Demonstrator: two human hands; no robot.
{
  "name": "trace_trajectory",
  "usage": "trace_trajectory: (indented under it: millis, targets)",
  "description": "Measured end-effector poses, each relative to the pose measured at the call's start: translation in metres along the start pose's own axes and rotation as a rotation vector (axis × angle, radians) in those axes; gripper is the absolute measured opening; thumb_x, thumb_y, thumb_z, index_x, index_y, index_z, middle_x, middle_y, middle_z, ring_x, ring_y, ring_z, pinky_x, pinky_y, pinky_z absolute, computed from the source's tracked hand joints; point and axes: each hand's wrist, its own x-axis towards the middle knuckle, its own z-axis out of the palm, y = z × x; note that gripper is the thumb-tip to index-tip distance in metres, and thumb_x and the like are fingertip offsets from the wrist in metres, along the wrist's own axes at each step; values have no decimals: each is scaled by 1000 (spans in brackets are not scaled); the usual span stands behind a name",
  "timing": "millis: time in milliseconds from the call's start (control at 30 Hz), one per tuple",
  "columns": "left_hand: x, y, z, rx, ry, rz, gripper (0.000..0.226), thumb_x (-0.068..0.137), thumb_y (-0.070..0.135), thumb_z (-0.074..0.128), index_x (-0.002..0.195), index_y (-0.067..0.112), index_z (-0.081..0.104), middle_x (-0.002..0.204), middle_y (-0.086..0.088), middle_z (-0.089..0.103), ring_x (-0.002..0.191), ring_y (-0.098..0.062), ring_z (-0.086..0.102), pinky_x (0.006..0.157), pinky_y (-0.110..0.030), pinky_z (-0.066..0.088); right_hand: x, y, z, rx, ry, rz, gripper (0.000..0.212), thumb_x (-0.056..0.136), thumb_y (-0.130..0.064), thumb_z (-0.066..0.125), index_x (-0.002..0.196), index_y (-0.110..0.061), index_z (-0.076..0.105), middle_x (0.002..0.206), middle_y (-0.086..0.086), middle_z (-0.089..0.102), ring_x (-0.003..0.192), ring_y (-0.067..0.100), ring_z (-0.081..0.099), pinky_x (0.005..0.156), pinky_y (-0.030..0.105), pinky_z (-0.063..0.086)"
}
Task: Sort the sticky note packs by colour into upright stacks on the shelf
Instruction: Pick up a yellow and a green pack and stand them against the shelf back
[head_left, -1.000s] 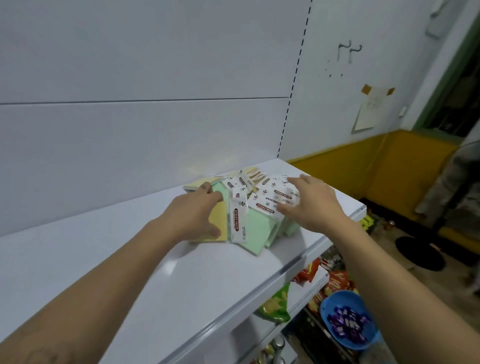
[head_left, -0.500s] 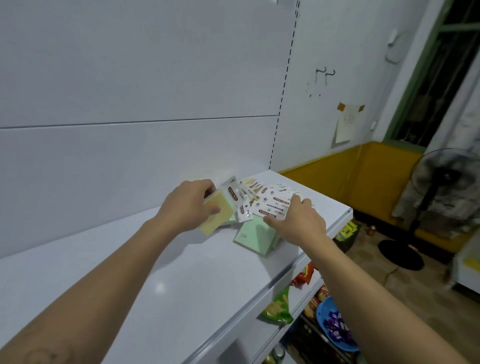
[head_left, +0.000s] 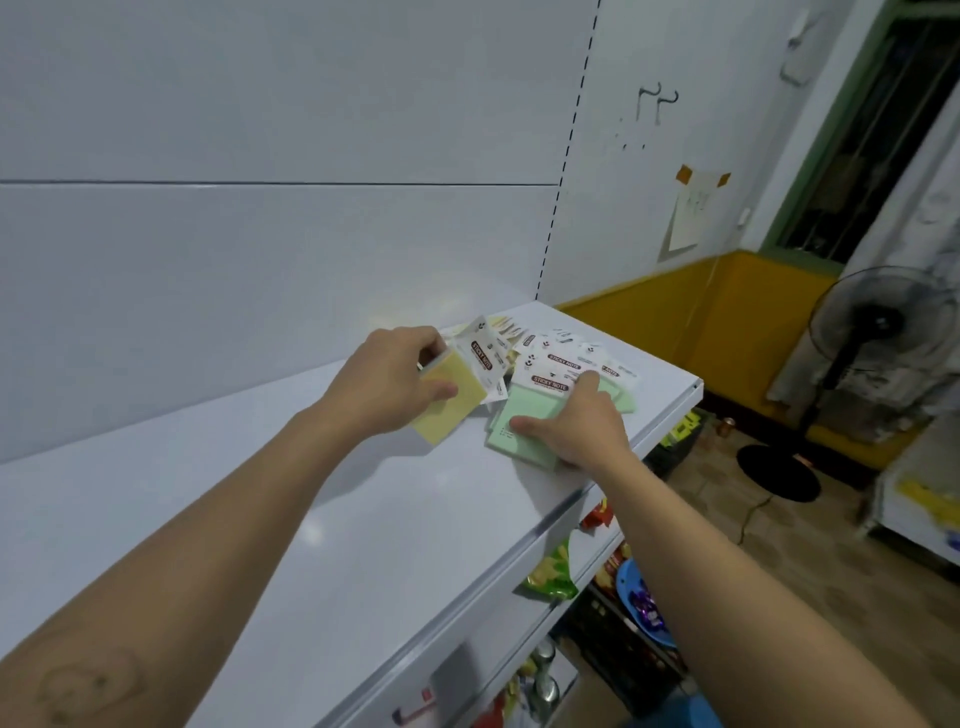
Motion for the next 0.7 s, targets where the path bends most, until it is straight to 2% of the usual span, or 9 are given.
trace_trajectory:
  millis: [33, 100, 200, 300, 367, 467, 567, 633, 700]
  targets:
    - [0, 0, 2, -15, 5, 0, 21, 74, 25, 78, 87, 20, 62, 86, 6, 60, 73, -16, 56, 65, -29, 44, 1, 3, -1, 57, -1, 2, 97, 62, -49, 83, 132, -13, 28, 118, 7, 55, 96, 25, 56, 69, 37, 54]
    - [-1, 1, 5, -33, 7, -5, 21, 73, 24, 79, 86, 19, 63, 84, 6, 61, 69, -14, 55, 62, -28, 43, 2, 9, -3, 140, -6, 17, 92, 63, -43, 85, 130, -13, 29, 111, 4, 56, 93, 23, 57, 72, 42, 57]
    - [-4, 4, 9, -29, 17, -26, 19, 75, 25, 78, 85, 18, 63, 81, 9, 59, 66, -8, 54, 59, -25, 43, 6, 17, -7, 217, -31, 27, 90, 66, -36, 85, 133, -13, 30, 115, 3, 57, 100, 23, 57, 80, 43, 56]
    - [-4, 13, 12, -18, 22, -53, 16, 77, 25, 75, 81, 19, 62, 78, 12, 59, 65, -7, 53, 58, -24, 43, 7, 23, -17, 231, -81, 22, 87, 75, -26, 80, 141, -14, 24, 120, 6, 55, 106, 24, 56, 82, 36, 53]
    - [-4, 19, 15, 14, 29, -62, 13, 78, 24, 72, 81, 19, 61, 78, 11, 59, 64, -6, 53, 56, -21, 42, 5, 27, -24, 169, -90, -8, 91, 78, -29, 76, 146, -15, 18, 129, 6, 53, 113, 26, 54, 85, 37, 50]
    - [-8, 26, 18, 27, 38, -84, 10, 78, 20, 70, 80, 19, 60, 81, 8, 61, 63, -7, 53, 54, -19, 40, 3, 35, -29, -29, -63, -70, 96, 74, -49, 74, 148, -17, 22, 133, 3, 53, 117, 26, 53, 88, 40, 50]
    - [-13, 31, 21, 3, 54, -105, 10, 77, 18, 70, 80, 17, 62, 84, 5, 63, 66, -11, 56, 51, -21, 40, 1, 40, -30, -17, -57, -57, 98, 69, -52, 77, 142, -15, 24, 119, 4, 60, 101, 25, 61, 77, 40, 56]
    - [-16, 34, 21, -4, 73, -125, 11, 76, 18, 71, 81, 15, 62, 85, 4, 64, 67, -14, 57, 48, -21, 39, 0, 43, -30, 108, -89, -22, 95, 70, -42, 81, 140, -15, 23, 109, 5, 60, 80, 24, 67, 59, 38, 59]
    - [-20, 38, 20, 1, 87, -136, 12, 76, 18, 72, 80, 14, 62, 83, 4, 64, 66, -15, 56, 49, -20, 39, -2, 45, -34, 285, -155, 41, 80, 73, -27, 82, 134, -12, 32, 103, 7, 60, 67, 22, 67, 51, 35, 59]
